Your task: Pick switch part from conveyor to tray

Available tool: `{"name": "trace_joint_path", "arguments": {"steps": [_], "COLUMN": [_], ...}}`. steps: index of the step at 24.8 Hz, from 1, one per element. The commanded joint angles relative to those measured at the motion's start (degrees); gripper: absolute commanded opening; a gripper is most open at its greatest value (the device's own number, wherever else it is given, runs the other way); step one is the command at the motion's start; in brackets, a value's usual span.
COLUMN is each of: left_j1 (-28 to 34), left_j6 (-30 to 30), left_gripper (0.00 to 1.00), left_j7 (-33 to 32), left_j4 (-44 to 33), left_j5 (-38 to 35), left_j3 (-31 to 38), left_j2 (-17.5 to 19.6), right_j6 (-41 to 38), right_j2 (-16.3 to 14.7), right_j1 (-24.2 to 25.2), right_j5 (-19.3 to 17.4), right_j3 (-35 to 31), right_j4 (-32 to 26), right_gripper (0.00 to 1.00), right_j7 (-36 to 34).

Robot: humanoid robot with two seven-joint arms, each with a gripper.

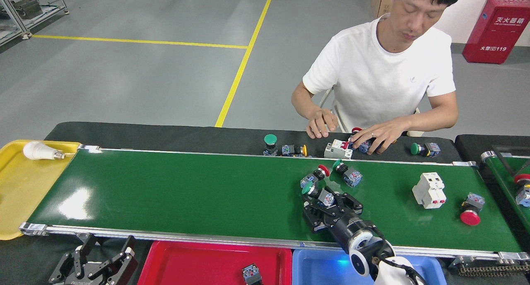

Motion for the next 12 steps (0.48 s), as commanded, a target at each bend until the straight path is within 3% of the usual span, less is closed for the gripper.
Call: {"name": "trace_joint_path", "arguments": {"steps": [1,3,5,7,12], "left_j1": [0.0,0.0,0.09,0.09,-3.25], "left_j6": [-0.09,0.0,-0.62,-0.71,-2.9], "left_gripper": [1.0,1.0,1.0,1.0,1.0], "left_j7": [0.07,0.07,0.16,0.16,0.07], "left_j4": [-0.46,-0.2,-0.63,-0.81,-0.63], "left_j5": [-0.15,-0.15,-0.07,-0.15,-2.0], "left_j3": [0.4,1.1,1.8,1.1,-3.12], "left_j2": [0.64,0.64,0.73,1.0,3.72], "right_j6": [-1.77,-3.09,-4.59,-7.22,-22.34], "right_j2": [-0.74,-1.27,-1.54,-2.24,-6.11], "right_j1": [-1.41,-1.58,-1.76,-0.53,11.51], "right_j5": [-0.18,-0.18,-0.18,-0.53,-4.58], "right_j3": [0.02,0.11,0.11,-0.24,-0.42], "right_j4": [-0.91,-1.09,-1.7,-5.92,-21.13], "right_gripper": [0.1,0.01,0.01,0.02,0.06], "right_j7": [-1.44,-1.44,-1.53,-1.53,-1.27]}}
